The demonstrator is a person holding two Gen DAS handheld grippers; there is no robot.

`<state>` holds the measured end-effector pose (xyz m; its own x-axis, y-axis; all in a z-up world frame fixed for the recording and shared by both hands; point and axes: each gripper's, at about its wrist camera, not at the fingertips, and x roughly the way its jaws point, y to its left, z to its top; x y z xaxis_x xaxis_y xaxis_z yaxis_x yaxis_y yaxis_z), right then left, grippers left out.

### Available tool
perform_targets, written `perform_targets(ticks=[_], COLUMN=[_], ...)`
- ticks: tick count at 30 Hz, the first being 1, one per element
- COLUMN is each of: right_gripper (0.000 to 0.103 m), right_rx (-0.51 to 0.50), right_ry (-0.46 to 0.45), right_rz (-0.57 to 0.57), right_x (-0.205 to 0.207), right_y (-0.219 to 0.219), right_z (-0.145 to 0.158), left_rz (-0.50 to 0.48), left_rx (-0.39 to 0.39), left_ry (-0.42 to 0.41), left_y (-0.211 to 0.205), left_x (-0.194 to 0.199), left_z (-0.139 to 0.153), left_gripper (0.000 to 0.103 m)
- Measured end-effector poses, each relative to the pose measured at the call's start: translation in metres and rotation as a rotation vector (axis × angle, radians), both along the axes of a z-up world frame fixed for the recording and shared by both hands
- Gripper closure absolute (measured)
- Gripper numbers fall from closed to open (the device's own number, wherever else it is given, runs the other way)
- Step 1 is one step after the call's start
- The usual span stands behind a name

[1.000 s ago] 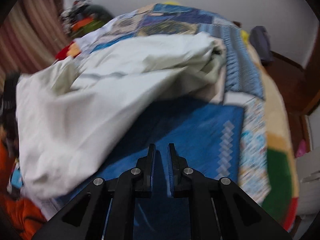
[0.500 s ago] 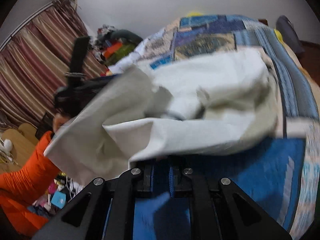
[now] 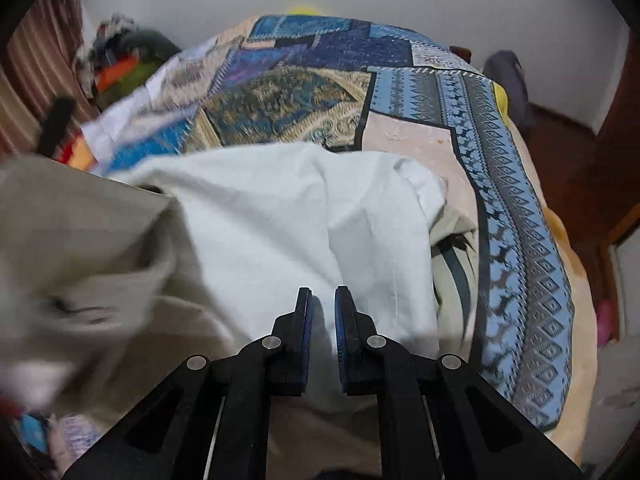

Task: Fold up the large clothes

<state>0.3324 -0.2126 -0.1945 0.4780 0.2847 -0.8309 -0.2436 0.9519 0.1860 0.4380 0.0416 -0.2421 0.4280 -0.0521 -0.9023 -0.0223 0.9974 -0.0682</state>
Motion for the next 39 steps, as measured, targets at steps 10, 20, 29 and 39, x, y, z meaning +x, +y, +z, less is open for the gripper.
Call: perform_targets(ticks=[10, 20, 29, 39], right_gripper=[0.095, 0.095, 0.095, 0.095], right_rx=[0.057, 0.031, -0.283, -0.518], right_ry=[-0.225, -0.187, 0.025, -0.084], right_rz=[0.107, 0.172, 0.138, 0.247], right_x=[-0.095, -0.133, -0.067, -0.074], right_y=[-0.018, 0.058, 0.082, 0.076], right_z=[0.096, 0.074, -0.027, -0.040], left_rz=[-0.086, -0.083, 0.037, 0.084], left_rx=[0.058, 0.158, 0.161, 0.101], left_ry=[-0.165, -0.274, -0.047, 0.023], left_y=[0.011, 0.088, 0.150, 0.161], left_x=[-0.049, -0.160, -0.182, -0.176], left_z=[0.073, 0.100, 0.015, -0.028], left_gripper=[0.017, 0.011, 0.011, 0.011])
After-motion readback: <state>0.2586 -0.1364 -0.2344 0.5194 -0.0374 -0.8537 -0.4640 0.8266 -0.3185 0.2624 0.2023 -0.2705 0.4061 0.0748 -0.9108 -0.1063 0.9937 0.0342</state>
